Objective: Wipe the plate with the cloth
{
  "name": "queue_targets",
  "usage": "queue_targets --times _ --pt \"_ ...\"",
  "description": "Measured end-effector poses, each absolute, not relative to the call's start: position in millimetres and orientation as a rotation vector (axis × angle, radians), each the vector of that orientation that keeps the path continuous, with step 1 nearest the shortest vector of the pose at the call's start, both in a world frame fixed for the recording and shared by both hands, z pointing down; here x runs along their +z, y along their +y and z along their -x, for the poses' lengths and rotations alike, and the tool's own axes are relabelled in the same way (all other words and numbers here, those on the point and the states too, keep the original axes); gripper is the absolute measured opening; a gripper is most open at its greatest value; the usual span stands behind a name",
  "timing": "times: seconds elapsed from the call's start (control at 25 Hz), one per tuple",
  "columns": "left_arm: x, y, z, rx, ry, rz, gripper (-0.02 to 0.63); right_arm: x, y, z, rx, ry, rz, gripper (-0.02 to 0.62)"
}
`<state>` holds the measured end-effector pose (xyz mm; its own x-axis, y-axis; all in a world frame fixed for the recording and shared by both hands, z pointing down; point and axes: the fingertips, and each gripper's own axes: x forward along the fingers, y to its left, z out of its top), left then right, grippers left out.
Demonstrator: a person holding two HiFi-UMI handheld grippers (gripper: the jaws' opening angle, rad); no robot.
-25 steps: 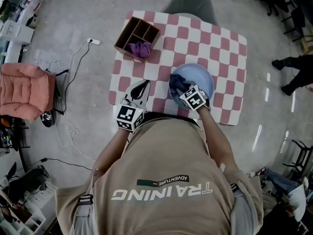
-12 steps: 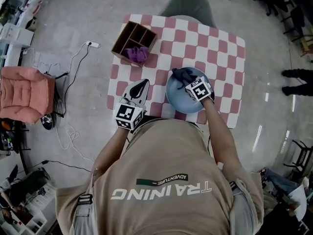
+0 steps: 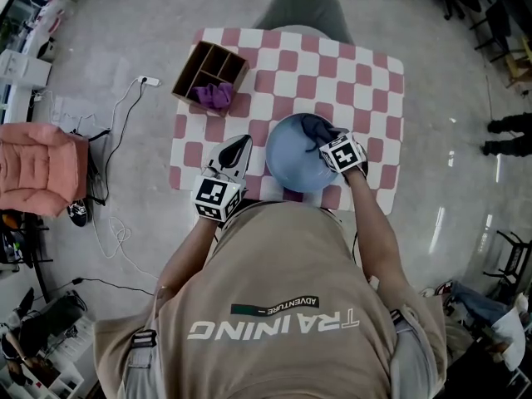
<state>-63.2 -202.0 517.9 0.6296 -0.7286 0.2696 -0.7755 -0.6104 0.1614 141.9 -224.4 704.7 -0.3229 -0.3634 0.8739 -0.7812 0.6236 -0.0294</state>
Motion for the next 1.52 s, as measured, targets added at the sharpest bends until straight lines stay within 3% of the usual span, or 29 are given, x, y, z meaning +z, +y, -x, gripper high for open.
queue_targets --times 0.48,0.92,1.2,1.52 --pt "522 -180 18 0.269 -1.161 -2.619 0.012 705 -156 -146 0.714 -1.918 -0.851 0.117" --pt "523 -169 25 0.263 -1.202 -2.597 0.012 687 -145 -110 0.670 -2.043 -0.758 0.117" --pt "522 -173 43 0.235 -1.266 -2.571 0.012 655 -136 -41 0.433 -2.221 -0.453 0.117" --pt "526 -174 70 0.210 -1.314 -2.525 0.012 680 -129 27 0.292 -2.130 -0.206 0.119"
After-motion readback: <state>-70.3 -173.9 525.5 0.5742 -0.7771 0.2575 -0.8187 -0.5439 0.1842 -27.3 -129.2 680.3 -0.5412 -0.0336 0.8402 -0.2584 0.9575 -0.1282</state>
